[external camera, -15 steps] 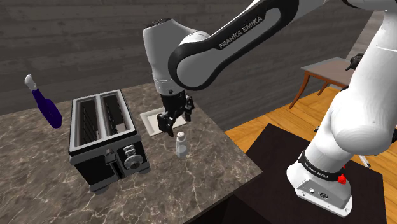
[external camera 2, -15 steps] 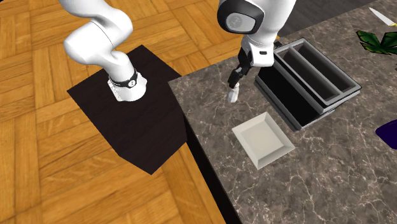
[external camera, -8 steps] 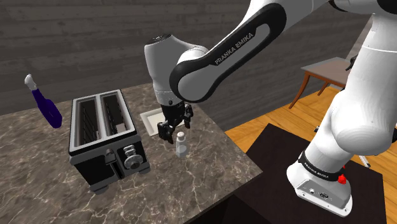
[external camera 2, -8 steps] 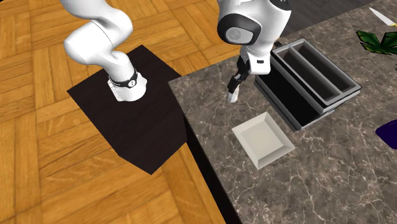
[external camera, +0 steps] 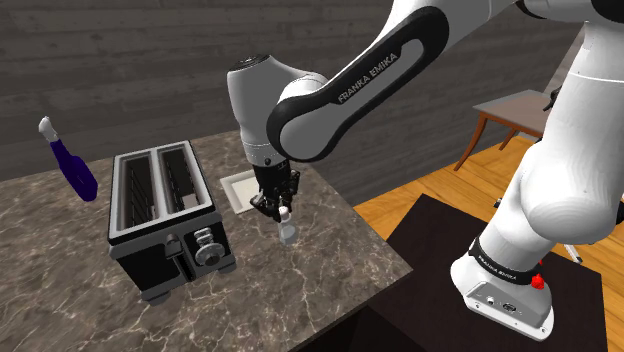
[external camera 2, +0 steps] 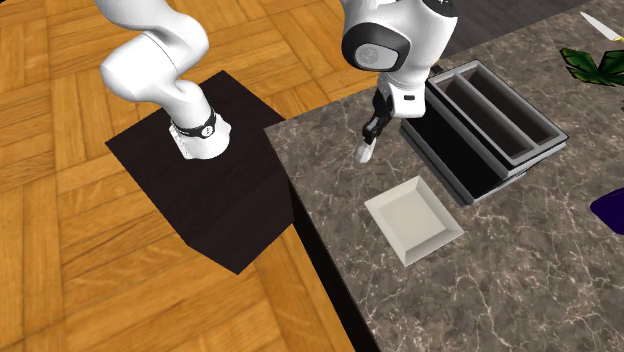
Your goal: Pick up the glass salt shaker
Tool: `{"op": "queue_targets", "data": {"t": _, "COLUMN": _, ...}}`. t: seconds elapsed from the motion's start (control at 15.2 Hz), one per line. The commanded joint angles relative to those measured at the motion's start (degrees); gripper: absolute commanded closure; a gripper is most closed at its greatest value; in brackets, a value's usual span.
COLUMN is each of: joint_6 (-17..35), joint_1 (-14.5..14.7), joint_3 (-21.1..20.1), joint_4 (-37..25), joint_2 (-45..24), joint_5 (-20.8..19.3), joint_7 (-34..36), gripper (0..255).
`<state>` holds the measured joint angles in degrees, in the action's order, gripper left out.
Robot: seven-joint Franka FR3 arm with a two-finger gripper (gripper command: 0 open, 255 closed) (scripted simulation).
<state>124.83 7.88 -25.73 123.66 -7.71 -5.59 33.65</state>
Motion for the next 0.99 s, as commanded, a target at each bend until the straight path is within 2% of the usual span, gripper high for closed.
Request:
{"op": "queue_targets", "data": {"t": 0.0, "joint_6": 0.13, "joint_1": 0.1, "joint_3": -0.12, "joint_4": 0.23, "joint_2": -0.27, "joint_5": 0.1, "joint_7": 0.0, "gripper": 255}}
{"op": "queue_targets", "data": {"t": 0.13, "joint_6": 0.07, "joint_1": 0.07, "joint_3": -0.08, "joint_4": 0.16, "joint_2": -0.28, "joint_5": 0.09, "joint_7": -0.07, "gripper": 255}}
{"op": "queue_targets", "data": {"t": 0.92, "joint_6": -8.53, "joint_1": -0.37, "joint_3": -0.38, "joint_4": -3.91, "joint_2": 4.86, "joint_5": 3.03, "joint_7": -2.27, "gripper": 255}}
